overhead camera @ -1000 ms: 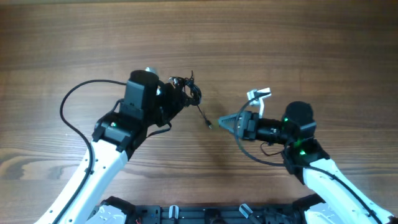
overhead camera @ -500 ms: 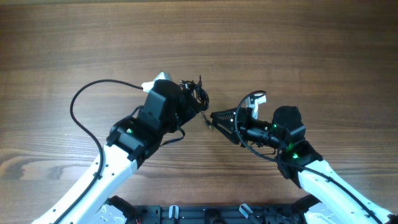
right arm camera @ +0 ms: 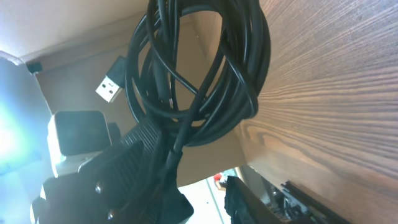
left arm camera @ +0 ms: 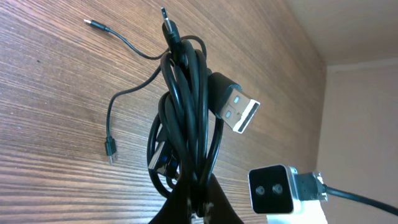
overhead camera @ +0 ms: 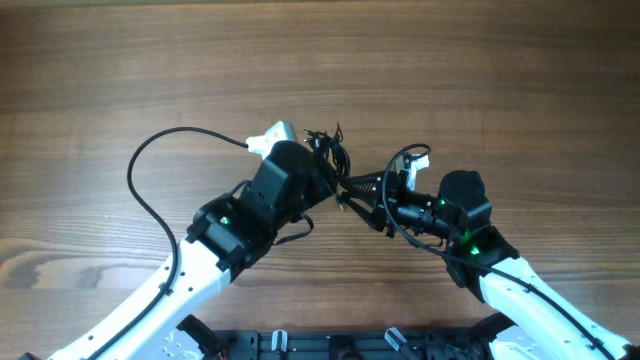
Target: Untangle cables
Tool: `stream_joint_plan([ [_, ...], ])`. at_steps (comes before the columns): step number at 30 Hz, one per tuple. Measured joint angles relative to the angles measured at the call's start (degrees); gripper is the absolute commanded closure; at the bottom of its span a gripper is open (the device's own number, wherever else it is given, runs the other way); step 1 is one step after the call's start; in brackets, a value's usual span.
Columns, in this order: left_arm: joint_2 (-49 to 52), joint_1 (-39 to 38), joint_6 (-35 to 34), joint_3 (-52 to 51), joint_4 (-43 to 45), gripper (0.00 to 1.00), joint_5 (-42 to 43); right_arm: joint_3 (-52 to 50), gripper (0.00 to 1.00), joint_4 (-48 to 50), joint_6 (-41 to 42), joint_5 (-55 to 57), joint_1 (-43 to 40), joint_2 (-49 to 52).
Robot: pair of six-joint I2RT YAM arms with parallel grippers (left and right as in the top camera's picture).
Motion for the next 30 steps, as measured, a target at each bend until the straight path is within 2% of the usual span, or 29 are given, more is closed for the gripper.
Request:
stream_joint_plan([
  [9, 0.1, -1.4, 0.0, 0.0, 0.1, 0.96, -0.9, 0.0, 0.71, 2.1, 2.8, 1.4, 0.1, 0.0],
  [14, 1.5, -1.4, 0.0, 0.0, 0.2, 0.96, -1.2, 0.0, 0.76, 2.7, 4.7, 3.6, 1.6, 0.0],
  [18, 2.0, -1.4, 0.0, 0.0, 1.1, 0.96, -1.3, 0.0, 0.85, 2.9, 6.1, 6.0, 3.3, 0.0],
  [21, 2.0, -1.4, 0.0, 0.0, 1.4, 0.96, -1.7, 0.0, 0.96, 2.9, 7.2, 7.5, 3.9, 0.0],
  [30, 2.0, -1.4, 0.5, 0.0, 1.7, 0.96, -1.7, 0.0, 0.96, 2.9, 6.9, 10.2, 4.8, 0.1],
])
